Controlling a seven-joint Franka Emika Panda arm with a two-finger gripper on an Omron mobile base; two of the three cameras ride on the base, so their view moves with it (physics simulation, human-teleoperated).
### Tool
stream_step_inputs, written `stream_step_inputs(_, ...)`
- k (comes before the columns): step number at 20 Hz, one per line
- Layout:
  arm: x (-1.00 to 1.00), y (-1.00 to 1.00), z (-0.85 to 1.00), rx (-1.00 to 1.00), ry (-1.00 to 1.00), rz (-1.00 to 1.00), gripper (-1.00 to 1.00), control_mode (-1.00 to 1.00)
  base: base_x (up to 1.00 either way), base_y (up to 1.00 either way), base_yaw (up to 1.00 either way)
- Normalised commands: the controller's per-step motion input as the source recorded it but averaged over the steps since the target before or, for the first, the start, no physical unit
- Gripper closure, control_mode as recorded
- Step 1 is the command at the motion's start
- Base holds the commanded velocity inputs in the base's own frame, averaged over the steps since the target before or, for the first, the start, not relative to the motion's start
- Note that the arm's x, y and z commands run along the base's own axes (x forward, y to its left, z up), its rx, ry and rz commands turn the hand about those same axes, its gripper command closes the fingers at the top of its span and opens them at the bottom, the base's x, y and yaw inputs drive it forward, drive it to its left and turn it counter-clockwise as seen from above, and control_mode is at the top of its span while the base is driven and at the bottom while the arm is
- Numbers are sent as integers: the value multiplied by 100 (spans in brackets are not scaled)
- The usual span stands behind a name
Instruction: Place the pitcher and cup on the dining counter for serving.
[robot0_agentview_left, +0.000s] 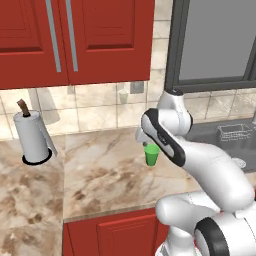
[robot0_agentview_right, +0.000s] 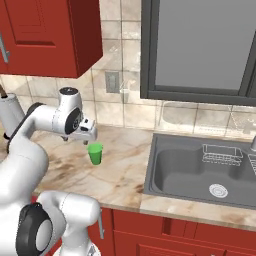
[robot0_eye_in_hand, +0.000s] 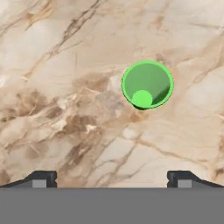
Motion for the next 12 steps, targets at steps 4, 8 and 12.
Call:
stream_step_inputs(4, 57, 0, -45, 0, 0, 0, -100, -100, 0, 0, 0)
stream_step_inputs(8, 55, 0, -35, 0, 0, 0, -100, -100, 0, 0, 0)
stream_step_inputs(12, 43, 0, -43, 0, 0, 0, -100, -100, 0, 0, 0)
